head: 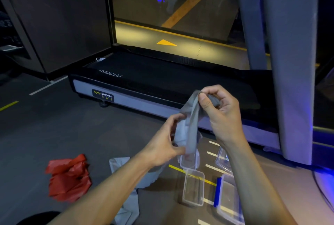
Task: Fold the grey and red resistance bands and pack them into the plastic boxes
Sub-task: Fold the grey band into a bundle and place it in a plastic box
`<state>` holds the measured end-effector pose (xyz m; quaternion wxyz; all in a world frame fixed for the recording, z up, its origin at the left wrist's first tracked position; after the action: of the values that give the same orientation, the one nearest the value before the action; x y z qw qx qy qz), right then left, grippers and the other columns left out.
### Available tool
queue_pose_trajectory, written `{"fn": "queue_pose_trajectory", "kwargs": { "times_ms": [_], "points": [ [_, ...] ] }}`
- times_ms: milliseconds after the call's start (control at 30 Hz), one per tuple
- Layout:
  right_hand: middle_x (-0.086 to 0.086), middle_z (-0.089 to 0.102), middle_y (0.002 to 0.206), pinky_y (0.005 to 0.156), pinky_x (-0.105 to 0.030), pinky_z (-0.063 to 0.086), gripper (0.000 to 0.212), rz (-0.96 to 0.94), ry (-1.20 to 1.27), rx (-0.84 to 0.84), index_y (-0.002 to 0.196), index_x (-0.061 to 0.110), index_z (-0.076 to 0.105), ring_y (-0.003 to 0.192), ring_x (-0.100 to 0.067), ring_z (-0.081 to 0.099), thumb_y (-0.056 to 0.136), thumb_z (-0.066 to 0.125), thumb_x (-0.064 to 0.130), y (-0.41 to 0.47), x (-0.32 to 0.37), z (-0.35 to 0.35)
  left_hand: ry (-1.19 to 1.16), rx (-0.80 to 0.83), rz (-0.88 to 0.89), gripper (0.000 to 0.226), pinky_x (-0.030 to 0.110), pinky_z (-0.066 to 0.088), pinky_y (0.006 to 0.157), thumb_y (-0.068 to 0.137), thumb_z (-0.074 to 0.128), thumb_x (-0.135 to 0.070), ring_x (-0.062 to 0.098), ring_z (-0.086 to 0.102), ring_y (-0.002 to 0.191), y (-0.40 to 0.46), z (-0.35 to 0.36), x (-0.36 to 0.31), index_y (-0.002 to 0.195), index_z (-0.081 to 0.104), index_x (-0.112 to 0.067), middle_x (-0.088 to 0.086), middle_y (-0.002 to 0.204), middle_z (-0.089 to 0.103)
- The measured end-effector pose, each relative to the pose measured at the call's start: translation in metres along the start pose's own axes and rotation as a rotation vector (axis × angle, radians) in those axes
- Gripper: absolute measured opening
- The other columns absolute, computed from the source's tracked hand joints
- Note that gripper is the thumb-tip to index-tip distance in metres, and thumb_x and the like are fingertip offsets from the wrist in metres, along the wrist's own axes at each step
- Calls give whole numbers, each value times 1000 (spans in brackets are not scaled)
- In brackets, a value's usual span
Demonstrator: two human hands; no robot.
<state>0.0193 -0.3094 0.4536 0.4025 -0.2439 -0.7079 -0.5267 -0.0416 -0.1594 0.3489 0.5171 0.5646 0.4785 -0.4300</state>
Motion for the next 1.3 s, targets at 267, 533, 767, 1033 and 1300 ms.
{"fn": "queue_pose_trajectory", "kwargs": {
  "times_ms": [267, 533, 767, 1033, 1300],
  "points": [
    [6, 64, 82, 58, -29, 51, 3, 47, 69, -27, 92, 19, 66, 74, -12, 60, 94, 67, 18, -1, 4, -2, 10, -113, 72, 56, 21, 45, 70, 82, 62, 23, 1, 60, 74, 2, 7, 18, 76, 68, -31, -11, 77, 67],
    [11, 63, 80, 60, -23, 49, 8, -8, -11, -30, 92, 14, 66, 71, -5, 59, 96, 67, 7, -1, 5, 1, 32, 99, -2, 72, 32, 53, 98, 77, 81, 8, 12, 62, 115, 4, 6, 25, 132, 49, -28, -7, 124, 60],
    [13, 65, 85, 71, -17, 45, 6, -51, -100, -62, 92, 13, 68, 80, -3, 59, 96, 69, 8, -3, 7, -2, 74, -75, -69, 19, 45, 55, 87, 84, 74, 9, 15, 65, 92, 5, 2, 44, 100, 73, -1, 14, 99, 75],
    [7, 64, 85, 71, -16, 45, 7, -61, -96, -88, 91, 13, 67, 79, -2, 58, 96, 69, 8, -3, 8, -2, 54, 48, -130, 38, 30, 54, 83, 87, 66, 14, 19, 67, 95, 2, 1, 51, 109, 70, -17, 6, 106, 71],
    [9, 64, 85, 71, -15, 45, 3, -72, -122, -114, 93, 9, 67, 79, 0, 58, 96, 68, 9, -3, 7, -5, 91, 198, -228, 62, 35, 52, 99, 86, 68, 9, 18, 64, 107, -1, -9, 58, 133, 57, -30, 4, 122, 64]
  ]
}}
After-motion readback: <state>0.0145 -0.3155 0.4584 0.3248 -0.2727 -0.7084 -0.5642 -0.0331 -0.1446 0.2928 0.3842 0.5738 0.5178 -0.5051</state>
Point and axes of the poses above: each hand's wrist, its own y-axis towards the middle knuckle, its own z-axis out of the palm, x = y × z, the point moved 1 cm from there along y, towards the middle knuckle
